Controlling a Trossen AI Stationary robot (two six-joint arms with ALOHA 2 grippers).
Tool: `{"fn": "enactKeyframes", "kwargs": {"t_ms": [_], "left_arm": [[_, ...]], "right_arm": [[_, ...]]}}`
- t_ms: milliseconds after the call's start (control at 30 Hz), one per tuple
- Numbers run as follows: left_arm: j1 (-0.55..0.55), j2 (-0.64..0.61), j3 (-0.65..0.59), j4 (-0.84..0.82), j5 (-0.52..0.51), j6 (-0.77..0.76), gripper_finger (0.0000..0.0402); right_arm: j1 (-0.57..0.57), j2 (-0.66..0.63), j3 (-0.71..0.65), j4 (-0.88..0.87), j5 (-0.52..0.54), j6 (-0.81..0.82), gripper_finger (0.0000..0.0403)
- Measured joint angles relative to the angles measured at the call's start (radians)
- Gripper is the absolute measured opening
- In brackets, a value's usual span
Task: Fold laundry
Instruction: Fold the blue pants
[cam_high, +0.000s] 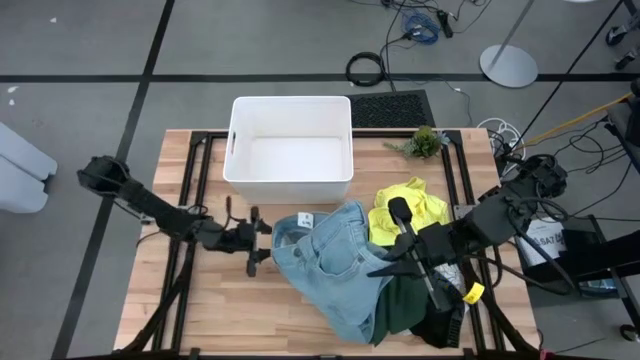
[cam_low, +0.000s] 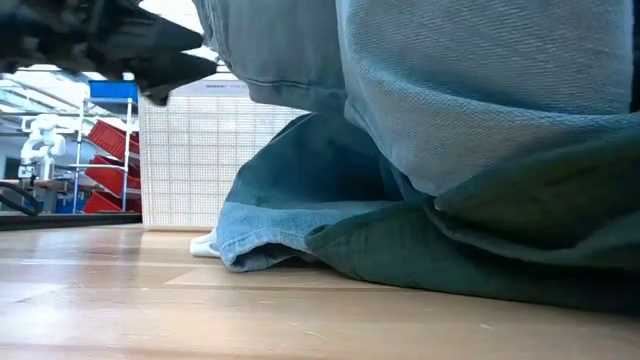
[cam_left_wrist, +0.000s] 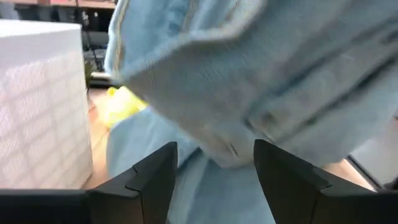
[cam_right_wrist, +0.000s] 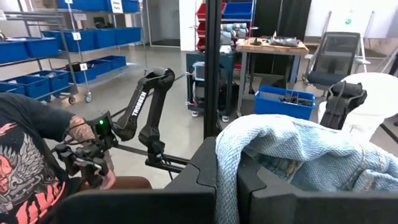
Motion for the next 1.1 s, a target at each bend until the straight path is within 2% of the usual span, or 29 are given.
{"fn": "enactKeyframes", "kwargs": {"t_ms": [100, 133, 267, 367, 500, 667, 700, 867, 1100], "left_arm": [[0.055, 0.055, 0.068, 0.004, 0.105, 0.04, 0.0222], [0.07, 0.07, 0.094, 0.002, 0.168, 0.045, 0.0222], [0.093, 0.105, 0.183, 0.003, 0.533, 0.056, 0.0219], [0.091, 0.104, 0.22, 0.004, 0.657, 0.101, 0.0206], [0.077, 0.077, 0.234, 0.002, 0.7, 0.135, 0.0153], [0.062, 0.028, 0.234, -0.001, 0.719, 0.127, 0.0027], [0.056, 0.014, 0.234, 0.0, 0.719, 0.127, 0.0015], [0.018, -0.082, 0.234, 0.002, 0.721, 0.128, 0.0004], [-0.036, -0.297, 0.234, 0.003, 0.711, 0.134, 0.0002]], "right_arm": [[0.005, 0.0, 0.0, -0.003, -0.001, 0.0, 0.0], [0.008, 0.0, 0.0, -0.004, -0.001, 0.0, 0.0], [0.01, 0.0, 0.0, -0.008, -0.001, 0.002, 0.0], [0.01, 0.0, 0.0, -0.011, -0.001, 0.012, 0.0], [0.01, 0.0, 0.0, -0.018, 0.003, 0.016, 0.0], [0.009, -0.011, 0.0, -0.024, 0.026, 0.015, 0.0], [0.009, -0.015, 0.0, -0.025, 0.04, 0.012, 0.0], [0.009, -0.046, 0.0, -0.027, 0.133, -0.007, 0.0], [0.008, -0.112, 0.001, -0.024, 0.284, -0.035, 0.0]]}}
